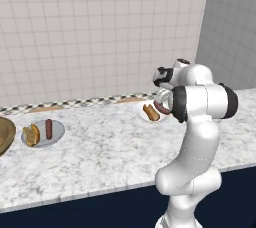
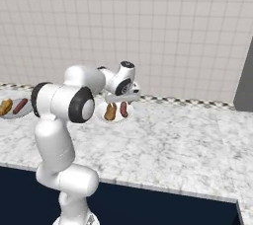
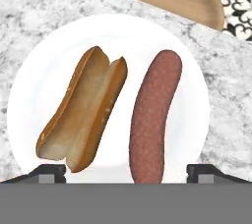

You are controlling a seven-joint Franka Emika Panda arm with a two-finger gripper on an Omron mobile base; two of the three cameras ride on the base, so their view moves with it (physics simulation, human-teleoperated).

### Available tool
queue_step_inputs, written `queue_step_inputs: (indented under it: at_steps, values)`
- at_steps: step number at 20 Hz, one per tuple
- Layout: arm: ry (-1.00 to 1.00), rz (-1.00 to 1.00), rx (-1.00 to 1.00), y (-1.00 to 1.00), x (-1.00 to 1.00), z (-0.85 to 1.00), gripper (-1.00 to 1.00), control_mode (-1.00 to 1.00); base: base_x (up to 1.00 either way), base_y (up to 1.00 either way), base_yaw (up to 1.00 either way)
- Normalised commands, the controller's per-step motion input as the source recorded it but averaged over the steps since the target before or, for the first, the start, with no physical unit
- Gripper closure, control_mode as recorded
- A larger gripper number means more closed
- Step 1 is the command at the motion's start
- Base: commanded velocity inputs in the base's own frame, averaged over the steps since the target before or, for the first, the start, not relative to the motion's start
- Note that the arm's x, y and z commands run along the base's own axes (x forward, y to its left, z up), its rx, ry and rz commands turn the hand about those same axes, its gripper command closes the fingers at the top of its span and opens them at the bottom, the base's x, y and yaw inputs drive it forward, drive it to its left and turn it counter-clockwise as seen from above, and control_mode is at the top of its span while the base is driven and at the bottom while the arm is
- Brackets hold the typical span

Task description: Place one bun and one sausage from the bowl on each plate.

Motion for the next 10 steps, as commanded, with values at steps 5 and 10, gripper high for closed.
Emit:
queue_step_inputs:
  at_steps: [5, 10]
  values:
    - [-0.22, 0.00, 0.05, 0.21, -0.90, 0.99, -1.00, -1.00, 0.00, 0.00, 0.00]
    - [-0.19, 0.00, 0.06, 0.35, -0.57, 0.88, -1.00, -1.00, 0.00, 0.00, 0.00]
